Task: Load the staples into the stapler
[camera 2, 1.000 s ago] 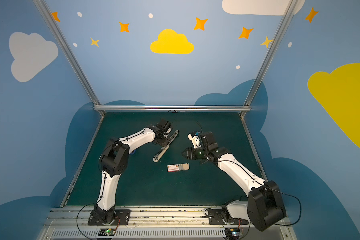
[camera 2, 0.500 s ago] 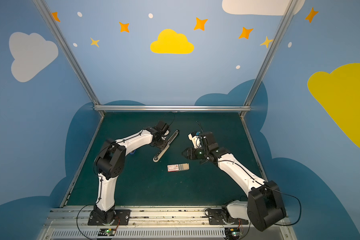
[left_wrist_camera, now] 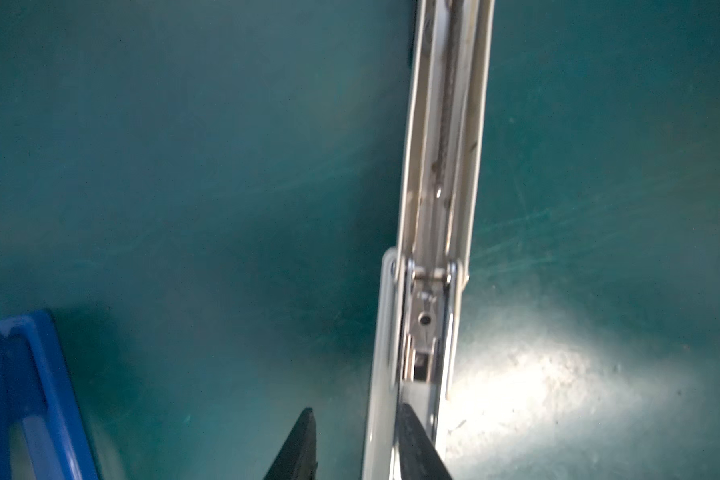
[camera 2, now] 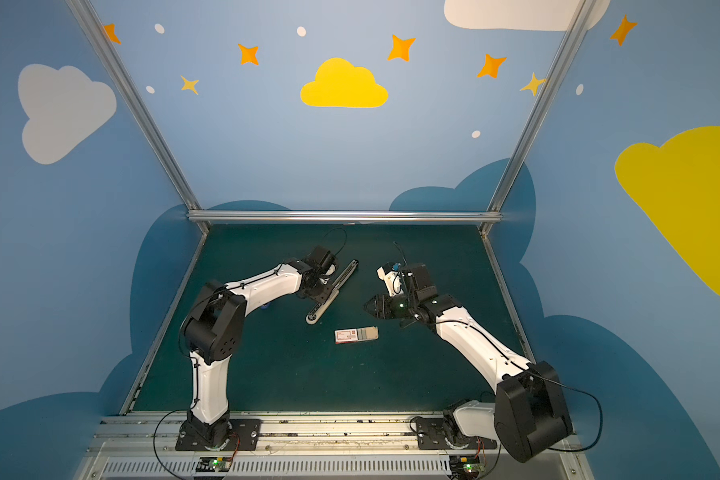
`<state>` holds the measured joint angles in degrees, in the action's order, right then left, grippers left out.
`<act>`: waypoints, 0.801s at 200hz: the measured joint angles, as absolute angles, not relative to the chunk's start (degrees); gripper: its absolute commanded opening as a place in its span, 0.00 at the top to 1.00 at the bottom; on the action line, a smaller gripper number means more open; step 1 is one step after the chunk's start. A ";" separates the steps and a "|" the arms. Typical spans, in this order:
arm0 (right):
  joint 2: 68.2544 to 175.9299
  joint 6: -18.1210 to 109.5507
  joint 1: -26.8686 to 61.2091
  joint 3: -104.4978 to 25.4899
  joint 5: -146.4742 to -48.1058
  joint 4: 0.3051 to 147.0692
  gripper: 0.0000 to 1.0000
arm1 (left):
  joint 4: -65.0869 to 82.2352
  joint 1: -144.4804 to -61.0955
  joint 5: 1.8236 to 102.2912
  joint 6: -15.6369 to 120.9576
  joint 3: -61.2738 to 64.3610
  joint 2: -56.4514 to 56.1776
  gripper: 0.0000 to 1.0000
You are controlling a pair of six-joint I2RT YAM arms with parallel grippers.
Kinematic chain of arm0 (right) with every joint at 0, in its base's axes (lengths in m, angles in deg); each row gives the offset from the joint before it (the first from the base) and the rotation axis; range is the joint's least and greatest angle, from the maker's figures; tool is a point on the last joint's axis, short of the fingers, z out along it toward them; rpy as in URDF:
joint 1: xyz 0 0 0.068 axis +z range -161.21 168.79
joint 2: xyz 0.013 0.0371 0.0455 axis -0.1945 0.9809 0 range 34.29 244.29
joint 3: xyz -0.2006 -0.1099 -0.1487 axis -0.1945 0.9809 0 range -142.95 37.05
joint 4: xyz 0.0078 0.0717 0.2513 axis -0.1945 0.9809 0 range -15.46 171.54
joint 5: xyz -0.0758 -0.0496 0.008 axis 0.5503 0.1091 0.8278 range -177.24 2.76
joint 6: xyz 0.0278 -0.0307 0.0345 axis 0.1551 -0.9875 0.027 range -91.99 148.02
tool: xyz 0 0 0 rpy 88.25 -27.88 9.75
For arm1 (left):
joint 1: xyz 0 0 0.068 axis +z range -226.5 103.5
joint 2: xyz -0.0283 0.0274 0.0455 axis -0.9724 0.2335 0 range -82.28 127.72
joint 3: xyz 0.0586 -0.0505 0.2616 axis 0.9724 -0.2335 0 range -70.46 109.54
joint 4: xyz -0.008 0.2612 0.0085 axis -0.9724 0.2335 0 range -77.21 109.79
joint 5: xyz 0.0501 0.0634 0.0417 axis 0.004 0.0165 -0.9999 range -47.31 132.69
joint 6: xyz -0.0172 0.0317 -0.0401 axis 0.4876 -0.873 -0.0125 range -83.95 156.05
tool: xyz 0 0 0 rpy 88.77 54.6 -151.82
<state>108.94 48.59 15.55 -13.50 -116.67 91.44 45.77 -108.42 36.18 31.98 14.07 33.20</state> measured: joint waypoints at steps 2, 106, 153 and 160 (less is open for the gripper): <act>108.94 48.59 15.53 -13.50 -116.67 91.44 0.55 | 45.77 -108.46 36.14 32.00 13.86 33.00 0.66; 108.94 48.77 15.27 -13.50 -116.86 91.27 0.55 | 46.14 -109.21 34.46 33.33 9.44 27.85 0.62; 108.94 48.83 15.22 -13.50 -117.02 91.25 0.55 | 46.20 -109.12 34.85 33.33 13.53 27.93 0.60; 108.92 48.83 15.22 -13.50 -117.13 91.25 0.54 | 46.18 -109.05 35.05 33.33 14.27 28.24 0.60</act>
